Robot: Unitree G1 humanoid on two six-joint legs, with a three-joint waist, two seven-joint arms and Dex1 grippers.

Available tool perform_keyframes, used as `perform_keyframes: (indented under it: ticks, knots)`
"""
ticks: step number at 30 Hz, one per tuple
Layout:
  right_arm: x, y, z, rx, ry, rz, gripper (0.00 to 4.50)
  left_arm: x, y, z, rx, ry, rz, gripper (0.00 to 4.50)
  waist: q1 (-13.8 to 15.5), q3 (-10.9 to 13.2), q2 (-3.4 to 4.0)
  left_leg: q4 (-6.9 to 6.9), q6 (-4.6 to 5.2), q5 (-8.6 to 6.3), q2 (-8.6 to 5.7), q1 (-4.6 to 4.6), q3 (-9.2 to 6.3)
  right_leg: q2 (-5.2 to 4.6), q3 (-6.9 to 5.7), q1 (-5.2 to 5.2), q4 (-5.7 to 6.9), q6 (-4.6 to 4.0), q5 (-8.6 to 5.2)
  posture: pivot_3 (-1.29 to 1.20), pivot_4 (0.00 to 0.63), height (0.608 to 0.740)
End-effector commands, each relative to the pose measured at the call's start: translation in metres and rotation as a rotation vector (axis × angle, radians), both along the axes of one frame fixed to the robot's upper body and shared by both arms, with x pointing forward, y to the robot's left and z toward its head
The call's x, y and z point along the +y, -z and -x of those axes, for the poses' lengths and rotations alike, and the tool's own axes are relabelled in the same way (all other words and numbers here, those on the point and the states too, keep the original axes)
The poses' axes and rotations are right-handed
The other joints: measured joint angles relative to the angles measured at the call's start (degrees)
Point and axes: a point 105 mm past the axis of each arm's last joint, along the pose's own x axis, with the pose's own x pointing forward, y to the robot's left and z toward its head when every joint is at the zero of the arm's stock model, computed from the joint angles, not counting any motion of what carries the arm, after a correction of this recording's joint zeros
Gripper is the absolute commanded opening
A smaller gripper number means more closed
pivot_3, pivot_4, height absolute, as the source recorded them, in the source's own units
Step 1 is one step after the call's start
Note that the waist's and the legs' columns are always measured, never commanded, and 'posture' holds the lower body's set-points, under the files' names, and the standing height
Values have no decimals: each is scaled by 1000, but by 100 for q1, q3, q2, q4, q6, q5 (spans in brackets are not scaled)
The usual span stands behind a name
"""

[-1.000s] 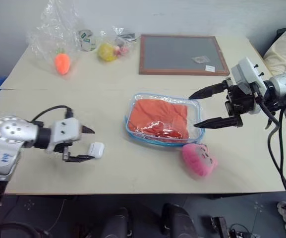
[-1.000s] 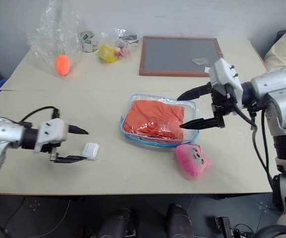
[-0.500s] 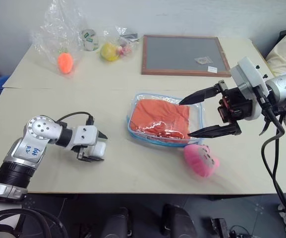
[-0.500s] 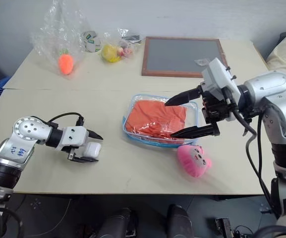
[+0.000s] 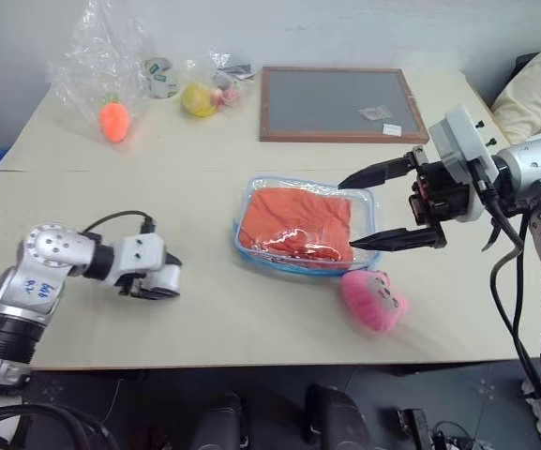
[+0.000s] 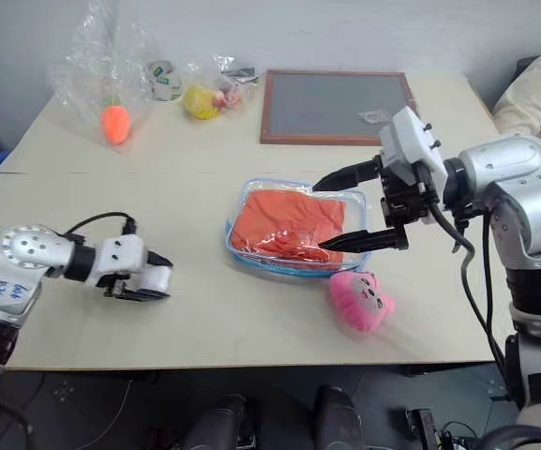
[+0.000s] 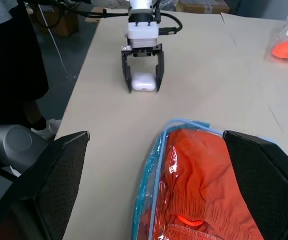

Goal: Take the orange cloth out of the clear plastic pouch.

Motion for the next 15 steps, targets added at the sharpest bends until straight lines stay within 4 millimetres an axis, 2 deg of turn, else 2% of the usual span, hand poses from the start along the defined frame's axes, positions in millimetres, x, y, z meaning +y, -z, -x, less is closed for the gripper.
perform_keyframes:
  ticks: [1,4,9,15]
  knots:
    - [8,-17,7,-64,-44,-51,4500,73,-25,-6,-135,-421,50,2755,-29,0,0,0,0,0,1,-4,-10,-1,1,-5,2,0,0,0,150,740]
    - [21,-21,-2,-75,-19,-112,4500,115,-23,15,-146,-650,72,2755,-76,-3,-7,-13,2,-1,-1,-5,-11,-7,3,-33,8,0,0,0,150,740]
    - [38,-14,-6,-72,-30,-146,4500,171,-9,47,-189,-1012,106,2755,-25,-9,-18,-20,3,-2,1,-8,9,-13,2,-50,14,0,0,0,150,740]
    - [43,-7,-7,-55,-50,-145,4500,191,3,65,-200,-1217,169,2755,5,-20,-36,-18,3,-3,-1,-6,8,-18,7,-50,19,0,0,0,150,740]
